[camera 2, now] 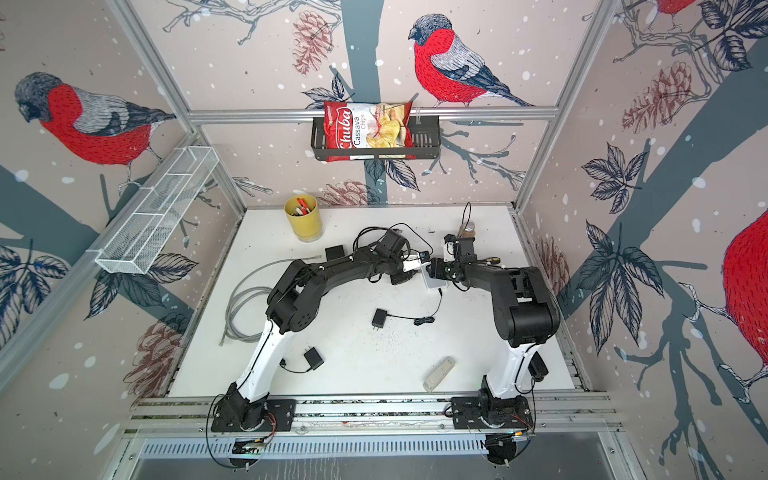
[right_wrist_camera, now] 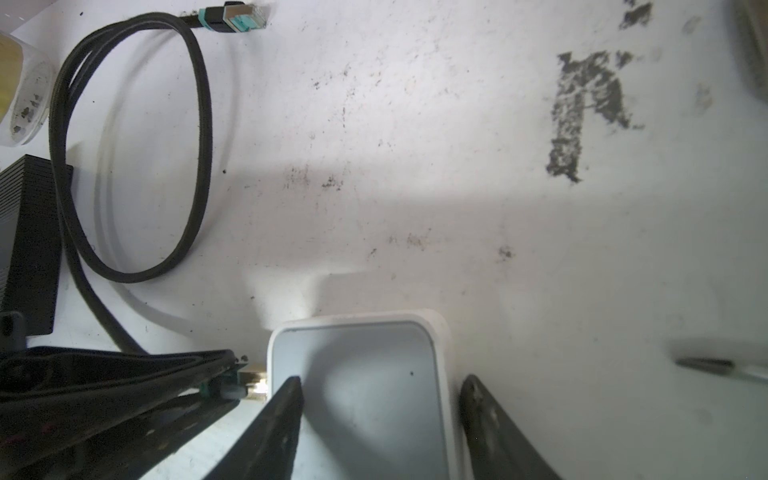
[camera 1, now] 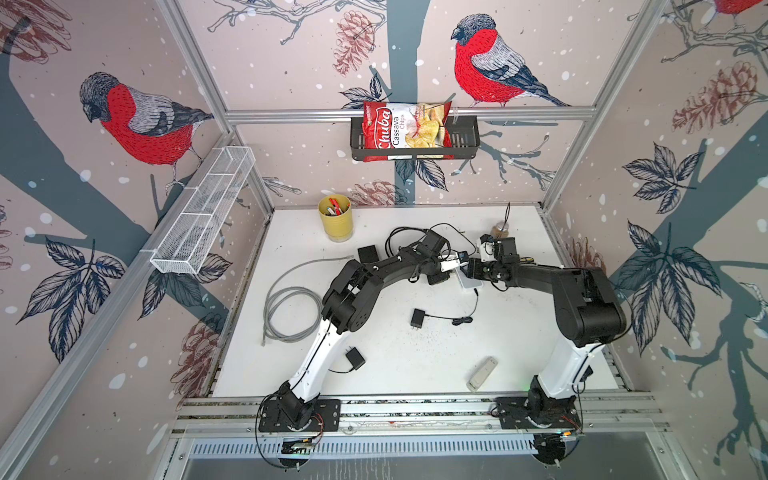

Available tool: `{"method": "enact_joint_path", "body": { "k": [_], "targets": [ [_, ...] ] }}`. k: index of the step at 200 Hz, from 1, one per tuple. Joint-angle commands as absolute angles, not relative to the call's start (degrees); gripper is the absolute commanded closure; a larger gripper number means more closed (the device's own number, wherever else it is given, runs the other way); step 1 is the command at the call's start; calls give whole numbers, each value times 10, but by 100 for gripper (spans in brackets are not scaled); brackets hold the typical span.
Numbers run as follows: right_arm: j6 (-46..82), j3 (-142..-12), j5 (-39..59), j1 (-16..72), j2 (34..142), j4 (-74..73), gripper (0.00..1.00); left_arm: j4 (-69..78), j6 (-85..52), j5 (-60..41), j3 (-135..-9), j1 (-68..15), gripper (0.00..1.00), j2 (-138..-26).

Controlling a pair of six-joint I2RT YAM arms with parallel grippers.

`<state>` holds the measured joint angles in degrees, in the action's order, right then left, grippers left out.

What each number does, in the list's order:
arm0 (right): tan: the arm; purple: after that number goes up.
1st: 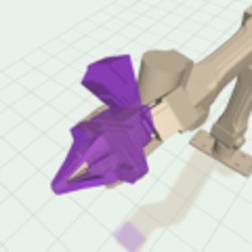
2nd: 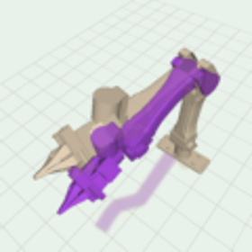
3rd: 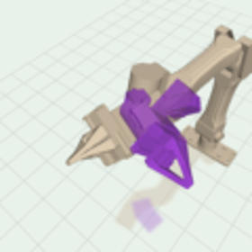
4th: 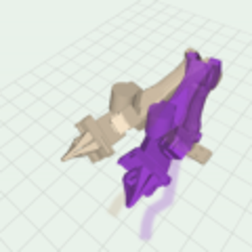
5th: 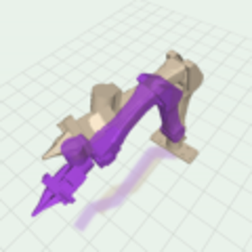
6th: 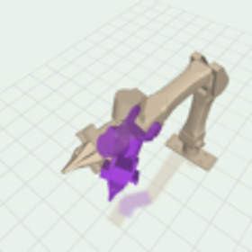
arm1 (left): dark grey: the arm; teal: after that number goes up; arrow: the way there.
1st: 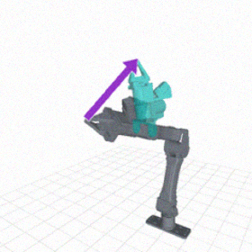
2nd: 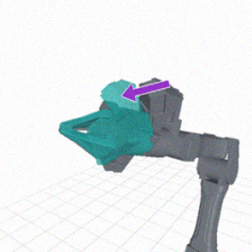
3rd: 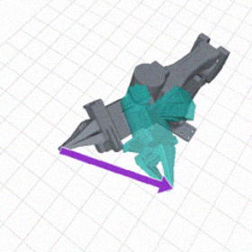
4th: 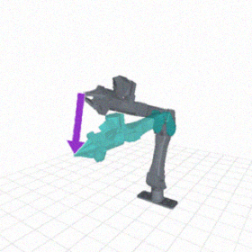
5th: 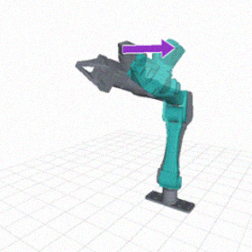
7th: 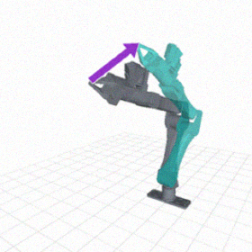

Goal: Insert the plug into the switch port

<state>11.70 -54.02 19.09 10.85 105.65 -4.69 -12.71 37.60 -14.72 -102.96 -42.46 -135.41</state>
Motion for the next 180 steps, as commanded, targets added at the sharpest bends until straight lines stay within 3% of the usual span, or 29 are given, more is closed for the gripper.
{"method": "enact_joint_path", "body": {
  "k": [1, 58, 180],
  "targets": [
    [125, -535, 207, 108, 1065, 17, 40, -49, 363, -150, -1008, -427, 100, -1335],
    [141, -532, 200, 98, 1066, 12, 40, 6, 355, -131, -949, -427, 100, -1305],
    [149, -537, 201, 98, 1066, 13, 40, -57, 355, -94, -964, -427, 100, -1322]
  ]
}}
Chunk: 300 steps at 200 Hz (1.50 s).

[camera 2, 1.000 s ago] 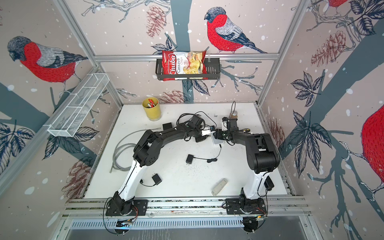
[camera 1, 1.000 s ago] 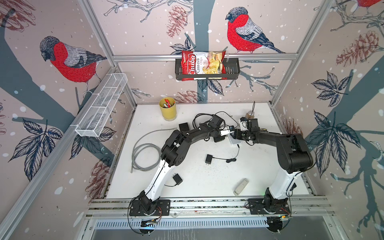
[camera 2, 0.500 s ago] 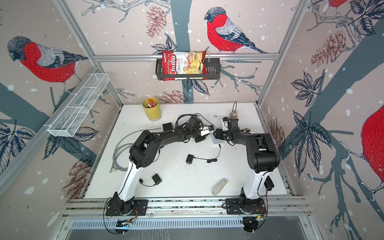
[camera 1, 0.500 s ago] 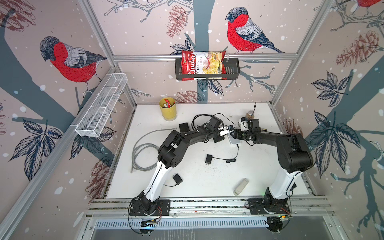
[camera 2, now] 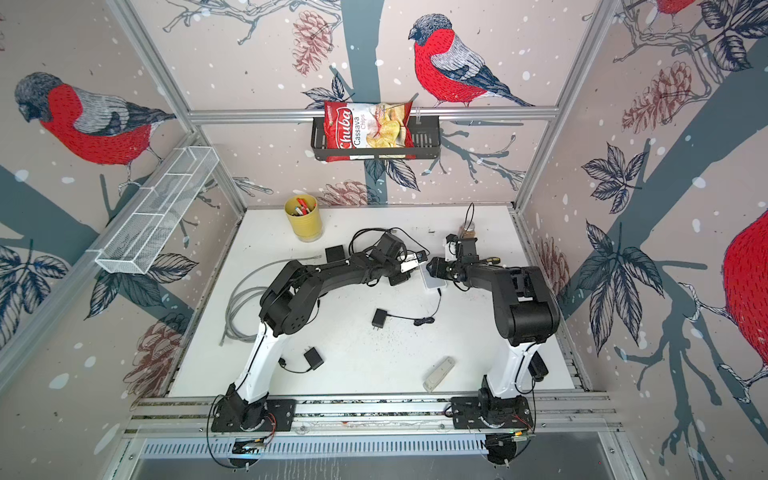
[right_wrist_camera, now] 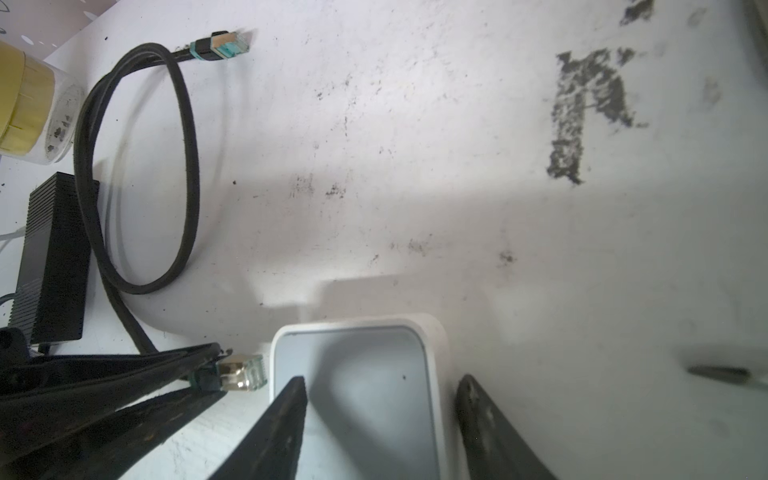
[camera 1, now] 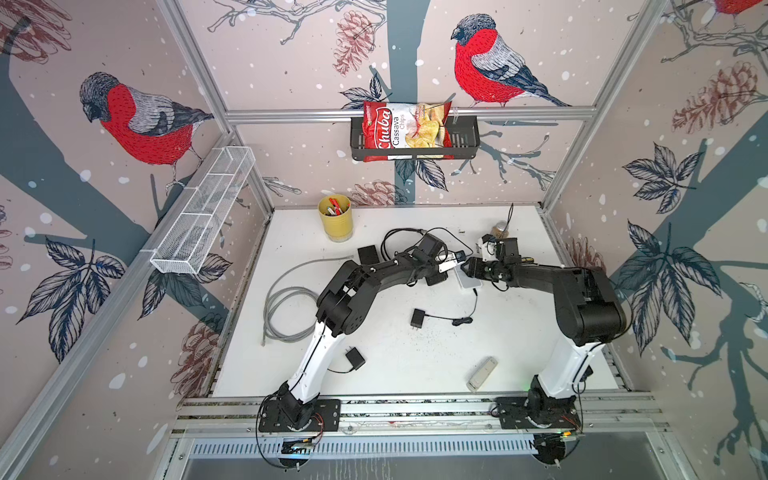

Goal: Insert the plug into the switch port

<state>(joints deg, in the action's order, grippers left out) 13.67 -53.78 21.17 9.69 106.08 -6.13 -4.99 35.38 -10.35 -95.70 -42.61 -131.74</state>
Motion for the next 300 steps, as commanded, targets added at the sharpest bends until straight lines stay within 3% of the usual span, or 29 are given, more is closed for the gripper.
{"method": "enact_joint_path", "body": {
  "k": [1, 85, 300],
  "targets": [
    [149, -537, 202, 98, 1067, 14, 40, -57, 355, -94, -965, -427, 100, -1323],
    [154, -535, 216, 99, 1069, 5, 40, -89, 364, -122, -1002, -431, 100, -1347],
    [118, -555, 210, 106, 1082, 31, 40, -14, 373, -69, -964, -438, 100, -1321]
  ]
}}
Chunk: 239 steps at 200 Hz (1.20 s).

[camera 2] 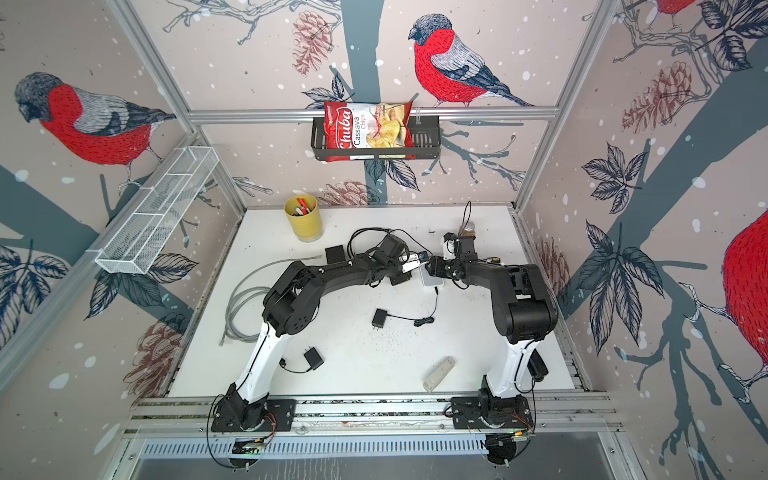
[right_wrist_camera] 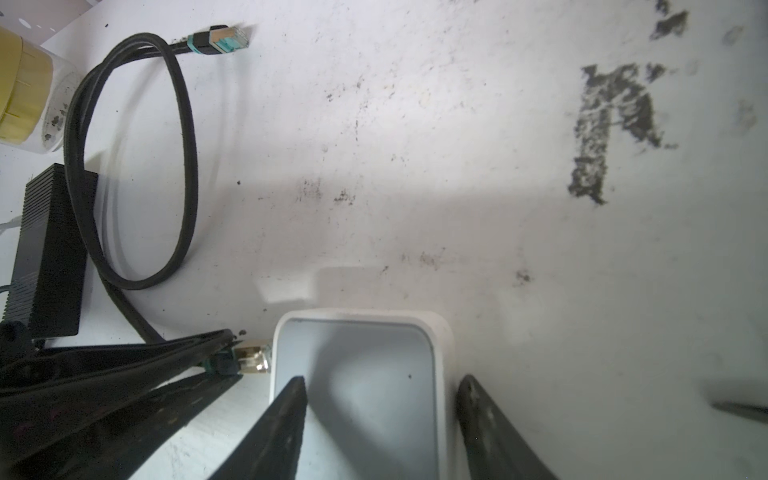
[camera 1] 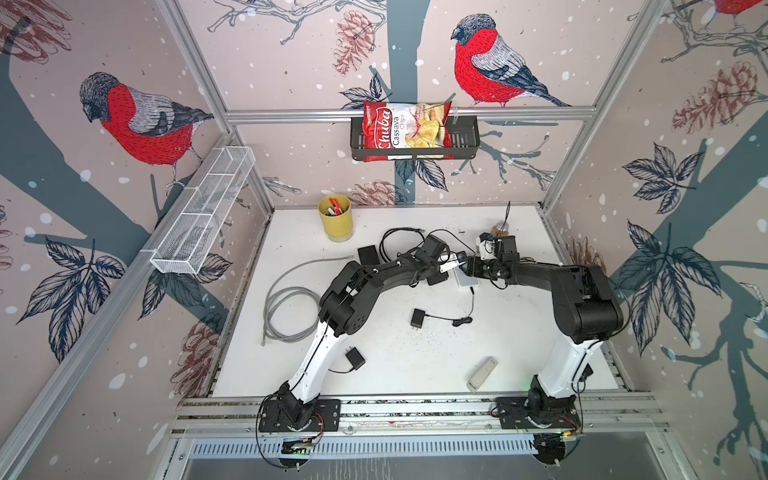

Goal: Insert the plug into the switch port

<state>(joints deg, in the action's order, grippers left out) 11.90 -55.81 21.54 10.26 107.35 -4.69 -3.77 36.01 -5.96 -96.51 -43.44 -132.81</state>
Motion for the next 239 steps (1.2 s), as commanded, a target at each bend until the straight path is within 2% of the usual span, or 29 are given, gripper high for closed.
{"method": "enact_joint_path", "body": {
  "k": [1, 127, 239],
  "targets": [
    [118, -555, 210, 106, 1082, 31, 40, -14, 373, -70, -964, -438, 100, -1321],
    [93, -550, 248, 110, 1076, 30, 40, -31, 394, -139, -965, -439, 100, -1317],
    [35, -546, 303, 125, 1073, 58, 40, -8, 380, -109, -956, -439, 100, -1318]
  ]
}}
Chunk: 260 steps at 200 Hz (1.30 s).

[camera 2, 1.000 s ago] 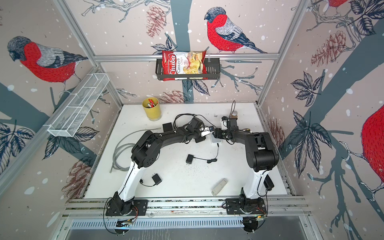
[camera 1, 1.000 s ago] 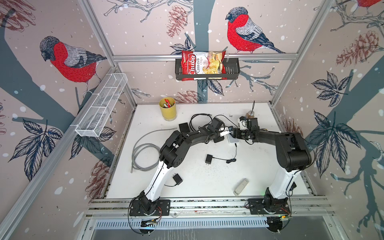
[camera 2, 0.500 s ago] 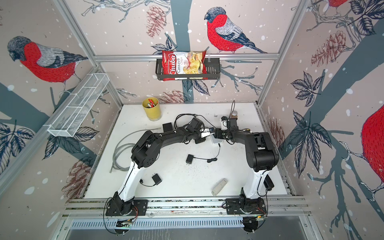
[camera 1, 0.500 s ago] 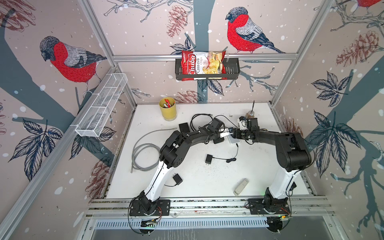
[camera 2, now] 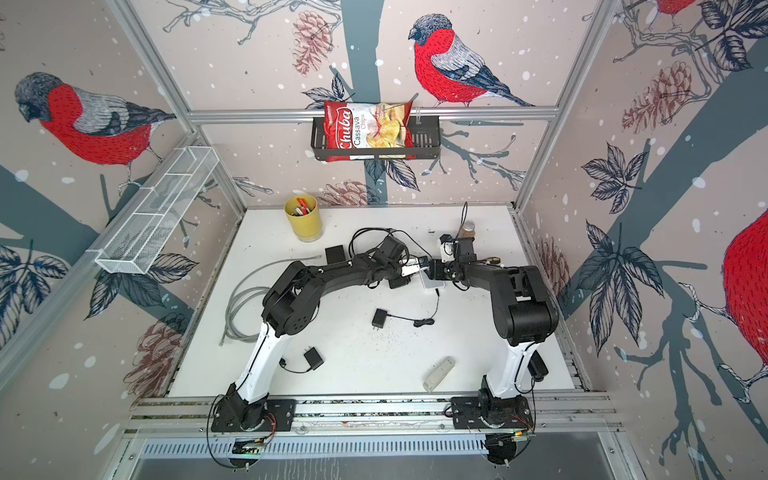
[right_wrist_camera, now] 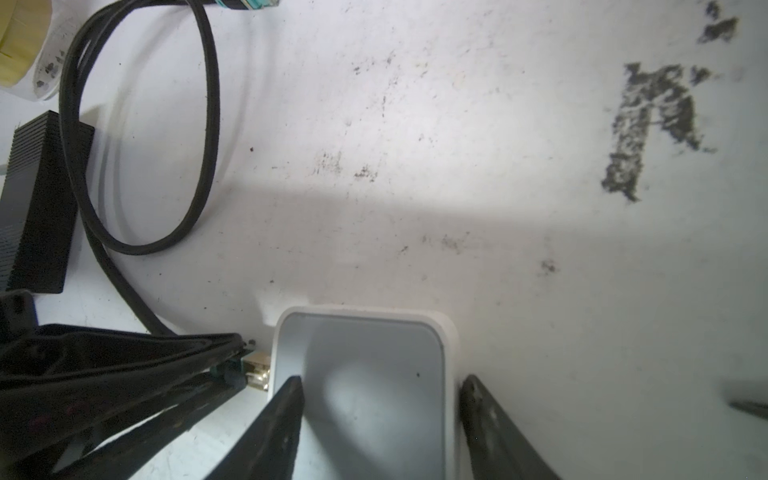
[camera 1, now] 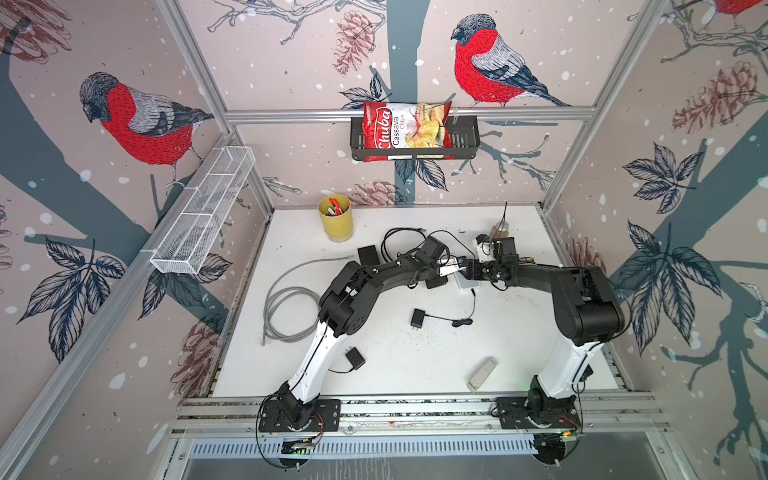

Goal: Insert the plug into the switch port

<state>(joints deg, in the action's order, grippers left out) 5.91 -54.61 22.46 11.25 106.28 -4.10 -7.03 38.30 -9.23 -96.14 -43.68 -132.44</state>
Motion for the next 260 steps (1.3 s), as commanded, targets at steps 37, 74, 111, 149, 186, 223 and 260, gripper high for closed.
{"method": "enact_joint_path", "body": {
  "k": [37, 74, 111, 149, 186, 223, 260],
  "targets": [
    [33, -550, 285, 118, 1075, 68, 40, 8, 380, -93, -927, -439, 100, -1300],
    [21, -555, 296, 113, 1082, 77, 40, 41, 383, -95, -898, -439, 100, -1291],
    [6, -563, 296, 114, 1086, 90, 40, 73, 383, -106, -891, -439, 100, -1289],
    [-12, -562, 317, 118, 1087, 95, 40, 114, 391, -128, -867, -439, 100, -1277],
    [-22, -565, 323, 120, 1087, 101, 41, 114, 397, -172, -876, -438, 100, -1279],
    [-22, -561, 332, 124, 1086, 99, 41, 106, 385, -178, -901, -432, 100, -1299],
    [-32, -561, 346, 130, 1086, 104, 41, 111, 363, -212, -903, -424, 100, -1290]
  ]
}}
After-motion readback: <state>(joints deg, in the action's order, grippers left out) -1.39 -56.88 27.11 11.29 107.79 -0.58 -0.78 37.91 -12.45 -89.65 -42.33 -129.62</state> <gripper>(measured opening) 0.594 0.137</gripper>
